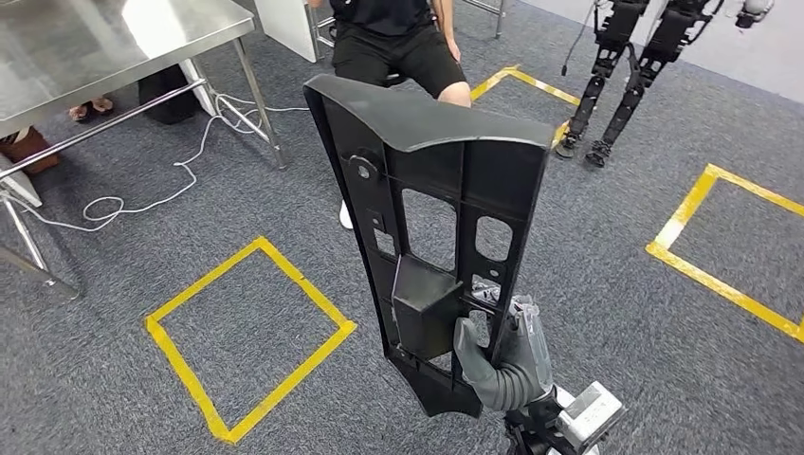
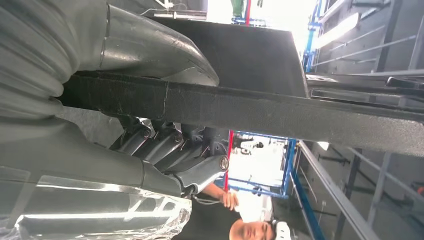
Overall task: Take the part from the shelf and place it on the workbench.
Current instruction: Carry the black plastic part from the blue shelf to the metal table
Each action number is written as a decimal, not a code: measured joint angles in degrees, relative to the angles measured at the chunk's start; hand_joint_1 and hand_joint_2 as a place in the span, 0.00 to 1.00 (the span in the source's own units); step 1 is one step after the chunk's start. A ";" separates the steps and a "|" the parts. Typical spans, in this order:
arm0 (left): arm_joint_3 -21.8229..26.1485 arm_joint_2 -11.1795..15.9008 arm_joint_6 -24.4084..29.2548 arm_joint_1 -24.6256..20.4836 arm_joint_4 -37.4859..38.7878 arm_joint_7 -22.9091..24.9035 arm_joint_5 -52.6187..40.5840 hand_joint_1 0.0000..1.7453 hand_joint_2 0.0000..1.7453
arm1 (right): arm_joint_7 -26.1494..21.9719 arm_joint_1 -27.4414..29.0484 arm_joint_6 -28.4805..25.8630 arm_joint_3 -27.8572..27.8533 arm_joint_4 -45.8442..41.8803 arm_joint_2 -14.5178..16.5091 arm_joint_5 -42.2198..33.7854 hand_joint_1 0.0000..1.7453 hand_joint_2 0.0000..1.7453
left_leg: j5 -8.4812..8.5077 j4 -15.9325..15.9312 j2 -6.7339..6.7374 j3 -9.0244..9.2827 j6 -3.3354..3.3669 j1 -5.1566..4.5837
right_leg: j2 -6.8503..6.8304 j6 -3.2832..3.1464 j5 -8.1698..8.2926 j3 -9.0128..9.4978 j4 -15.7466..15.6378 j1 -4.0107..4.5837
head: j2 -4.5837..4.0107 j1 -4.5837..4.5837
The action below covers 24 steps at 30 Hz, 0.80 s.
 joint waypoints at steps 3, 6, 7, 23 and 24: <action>-0.08 0.16 0.00 -0.23 -0.03 -0.01 -0.05 0.00 1.00 | 0.00 -0.02 0.01 -0.02 0.00 0.00 0.00 1.00 1.00 | 0.93 -4.12 1.28 2.03 1.09 -0.85 | -1.39 0.76 -0.51 0.48 -0.12 0.22 | 0.00 0.08; -0.13 0.26 0.00 -0.22 -0.07 -0.01 -0.07 0.00 1.00 | 0.00 -0.07 0.00 -0.10 -0.06 0.04 0.02 1.00 1.00 | 1.56 -5.56 -0.58 2.97 1.90 -0.63 | -0.71 1.45 -1.33 0.70 0.49 0.15 | 0.00 0.08; -0.14 0.26 -0.01 -0.25 -0.10 -0.01 -0.07 0.00 1.00 | -0.03 -0.07 0.00 -0.17 -0.08 0.04 0.02 1.00 1.00 | 1.86 -6.12 -1.19 3.38 2.15 -0.38 | 0.59 1.45 -2.33 -0.04 2.34 0.13 | 0.00 0.17; -0.16 0.55 0.40 0.14 -0.27 -0.05 0.36 0.00 1.00 | -0.45 0.34 -0.89 -0.38 0.46 -0.06 -0.09 1.00 1.00 | -1.35 0.08 -4.95 0.23 -0.67 0.41 | 3.95 1.11 0.76 -0.55 0.01 -1.25 | 0.00 0.13; -0.16 0.55 0.40 0.04 -0.27 -0.11 0.36 0.00 1.00 | -0.47 0.35 -0.93 -0.38 0.50 -0.03 -0.09 1.00 1.00 | -3.07 3.70 -3.64 -1.66 -0.84 0.36 | 3.40 0.84 0.65 -0.48 0.01 -1.05 | 0.00 -0.02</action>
